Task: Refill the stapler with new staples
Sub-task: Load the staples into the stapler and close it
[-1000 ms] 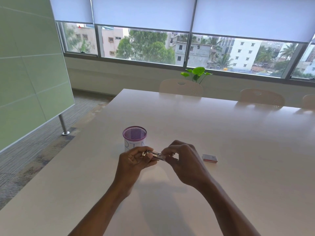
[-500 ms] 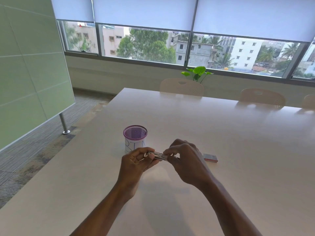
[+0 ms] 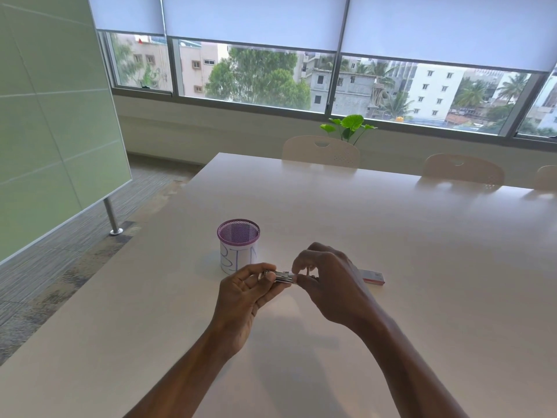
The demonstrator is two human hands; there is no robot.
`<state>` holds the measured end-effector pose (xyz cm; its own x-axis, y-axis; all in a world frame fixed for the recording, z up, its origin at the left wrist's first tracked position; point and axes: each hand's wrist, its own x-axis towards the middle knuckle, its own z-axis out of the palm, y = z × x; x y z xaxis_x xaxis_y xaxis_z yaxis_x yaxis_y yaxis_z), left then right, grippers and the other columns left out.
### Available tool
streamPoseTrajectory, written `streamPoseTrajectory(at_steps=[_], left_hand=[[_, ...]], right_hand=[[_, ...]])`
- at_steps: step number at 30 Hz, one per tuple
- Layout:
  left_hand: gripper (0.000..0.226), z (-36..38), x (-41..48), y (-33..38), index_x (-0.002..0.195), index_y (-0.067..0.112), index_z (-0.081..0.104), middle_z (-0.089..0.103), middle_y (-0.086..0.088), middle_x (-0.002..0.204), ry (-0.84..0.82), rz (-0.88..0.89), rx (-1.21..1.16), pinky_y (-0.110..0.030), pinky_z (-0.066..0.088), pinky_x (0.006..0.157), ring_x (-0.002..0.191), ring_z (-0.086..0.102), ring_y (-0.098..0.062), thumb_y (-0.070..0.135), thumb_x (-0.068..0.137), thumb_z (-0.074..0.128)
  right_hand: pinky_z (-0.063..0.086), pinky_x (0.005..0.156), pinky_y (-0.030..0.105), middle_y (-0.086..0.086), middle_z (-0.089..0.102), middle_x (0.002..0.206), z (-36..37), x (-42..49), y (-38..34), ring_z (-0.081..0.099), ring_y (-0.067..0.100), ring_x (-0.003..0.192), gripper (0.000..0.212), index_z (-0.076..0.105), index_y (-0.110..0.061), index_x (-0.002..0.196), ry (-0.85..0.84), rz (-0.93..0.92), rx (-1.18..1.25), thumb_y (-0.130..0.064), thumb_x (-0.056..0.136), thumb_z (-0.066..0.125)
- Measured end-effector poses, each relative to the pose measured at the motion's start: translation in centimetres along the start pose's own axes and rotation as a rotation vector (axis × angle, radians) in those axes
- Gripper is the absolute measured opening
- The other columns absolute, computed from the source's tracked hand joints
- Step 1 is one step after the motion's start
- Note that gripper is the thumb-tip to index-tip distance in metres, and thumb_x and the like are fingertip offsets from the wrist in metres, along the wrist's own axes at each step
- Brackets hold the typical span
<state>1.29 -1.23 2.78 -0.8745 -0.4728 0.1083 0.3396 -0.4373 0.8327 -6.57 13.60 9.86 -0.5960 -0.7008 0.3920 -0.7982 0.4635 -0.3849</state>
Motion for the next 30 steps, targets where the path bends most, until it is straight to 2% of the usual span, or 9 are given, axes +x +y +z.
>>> streamPoseTrajectory(at_steps=[4,8,15,18,21,23,27,30], left_hand=[[0.019,0.0,0.0,0.0,0.091,0.002,0.072,0.076,-0.023,0.094,0.011,-0.005,-0.003,-0.027,0.060,0.072,0.088,0.075,-0.035,0.009,0.074,0.071],[0.019,0.0,0.1,-0.1,0.090,0.003,0.072,0.076,-0.024,0.095,0.008,-0.012,0.013,-0.029,0.061,0.073,0.088,0.074,-0.036,0.011,0.073,0.072],[0.020,0.0,0.0,0.0,0.089,0.006,0.074,0.077,-0.020,0.093,0.017,-0.010,0.039,-0.027,0.061,0.071,0.088,0.075,-0.034,0.013,0.070,0.074],[0.027,0.1,-0.1,-0.2,0.090,0.010,0.074,0.077,-0.018,0.096,0.023,-0.032,0.068,-0.028,0.061,0.072,0.090,0.075,-0.033,0.019,0.066,0.077],[0.034,0.2,-0.2,-0.5,0.092,0.016,0.076,0.077,-0.017,0.098,-0.001,-0.047,0.121,-0.027,0.060,0.072,0.092,0.074,-0.032,0.028,0.061,0.080],[0.034,0.2,-0.3,-0.7,0.094,0.017,0.076,0.077,-0.016,0.098,-0.019,-0.060,0.134,-0.028,0.060,0.074,0.093,0.074,-0.032,0.026,0.062,0.081],[0.032,-0.1,-0.2,-0.8,0.098,0.017,0.076,0.078,-0.015,0.097,-0.065,-0.056,0.181,-0.031,0.059,0.078,0.091,0.074,-0.030,0.008,0.069,0.083],[0.037,0.0,-0.3,-0.9,0.099,0.018,0.076,0.079,-0.011,0.094,-0.085,-0.058,0.214,-0.030,0.059,0.075,0.088,0.075,-0.027,0.010,0.064,0.082]], right_hand=[[0.039,0.070,0.028,-0.012,0.062,0.092,0.2,-0.1,0.0,0.057,0.011,0.084,0.008,0.074,-0.029,0.089,-0.023,-0.014,-0.035,-0.023,0.086,0.071],[0.032,0.069,0.026,-0.014,0.061,0.095,0.1,-0.1,0.2,0.053,0.009,0.083,0.006,0.072,-0.031,0.089,-0.051,-0.037,-0.048,-0.034,0.087,0.068],[0.031,0.074,0.027,-0.014,0.058,0.102,0.4,-0.2,0.3,0.048,0.009,0.088,0.016,0.068,-0.031,0.089,-0.049,-0.042,-0.081,-0.046,0.085,0.066],[0.032,0.078,0.027,-0.012,0.055,0.108,0.9,-0.3,0.1,0.048,0.011,0.095,0.022,0.065,-0.032,0.097,-0.077,-0.057,-0.091,-0.049,0.083,0.066],[0.031,0.082,0.027,-0.011,0.051,0.112,1.5,-0.4,-0.2,0.046,0.012,0.101,0.024,0.062,-0.029,0.096,-0.095,-0.063,-0.102,-0.049,0.082,0.065],[0.030,0.084,0.027,-0.010,0.049,0.116,1.6,-0.5,-0.2,0.045,0.013,0.105,0.024,0.061,-0.028,0.096,-0.106,-0.057,-0.110,-0.047,0.082,0.065],[0.031,0.090,0.026,-0.010,0.046,0.121,1.8,-0.6,-0.2,0.043,0.013,0.107,0.027,0.060,-0.026,0.100,-0.117,-0.052,-0.121,-0.046,0.083,0.064],[0.032,0.095,0.029,-0.010,0.044,0.127,2.3,-0.7,-0.2,0.042,0.014,0.112,0.031,0.058,-0.028,0.109,-0.142,-0.062,-0.123,-0.045,0.084,0.063]])
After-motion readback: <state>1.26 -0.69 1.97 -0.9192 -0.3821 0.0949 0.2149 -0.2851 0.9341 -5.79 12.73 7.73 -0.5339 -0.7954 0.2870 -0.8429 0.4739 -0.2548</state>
